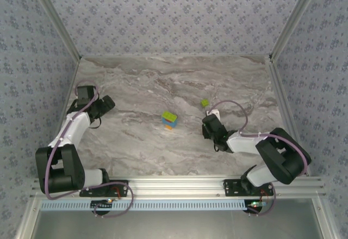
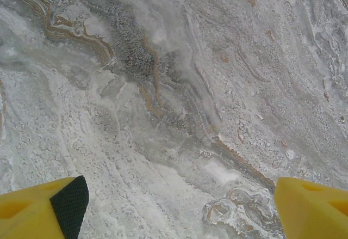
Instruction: Assemble a carrot with lego
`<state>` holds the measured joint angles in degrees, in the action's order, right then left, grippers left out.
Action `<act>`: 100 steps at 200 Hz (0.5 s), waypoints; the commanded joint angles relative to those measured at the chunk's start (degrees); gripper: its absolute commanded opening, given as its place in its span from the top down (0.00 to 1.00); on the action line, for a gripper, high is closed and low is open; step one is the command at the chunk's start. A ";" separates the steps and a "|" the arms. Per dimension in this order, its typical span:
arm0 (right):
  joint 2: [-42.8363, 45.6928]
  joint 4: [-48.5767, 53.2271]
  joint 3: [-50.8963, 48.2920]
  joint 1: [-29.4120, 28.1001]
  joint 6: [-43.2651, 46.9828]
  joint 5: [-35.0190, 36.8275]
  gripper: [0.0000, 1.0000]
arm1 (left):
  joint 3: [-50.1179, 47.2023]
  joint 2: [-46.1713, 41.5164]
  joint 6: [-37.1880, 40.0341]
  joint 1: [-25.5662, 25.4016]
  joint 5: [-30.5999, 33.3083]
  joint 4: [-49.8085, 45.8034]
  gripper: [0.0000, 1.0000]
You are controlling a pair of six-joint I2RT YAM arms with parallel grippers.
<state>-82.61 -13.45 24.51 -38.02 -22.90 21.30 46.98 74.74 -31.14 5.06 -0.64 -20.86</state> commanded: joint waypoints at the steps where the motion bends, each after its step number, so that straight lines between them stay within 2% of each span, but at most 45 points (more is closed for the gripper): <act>1: -0.23 2.37 -1.31 -0.74 -1.35 -0.34 0.68 | 0.30 0.04 0.46 -0.53 -0.19 -0.25 0.10; 37: 2.98 6.51 1.26 -1.05 1.14 -5.59 0.71 | 0.00 -0.37 1.53 -1.57 -1.66 0.98 0.10; 100: 12.42 26.44 16.57 -0.24 16.87 -21.93 0.72 | -6.70 -5.07 6.20 -7.94 -10.62 16.16 0.10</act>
<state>-73.19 2.52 34.37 -38.79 -14.35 8.32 42.59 72.64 -28.42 -0.73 -6.31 -13.10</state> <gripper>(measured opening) 0.330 0.901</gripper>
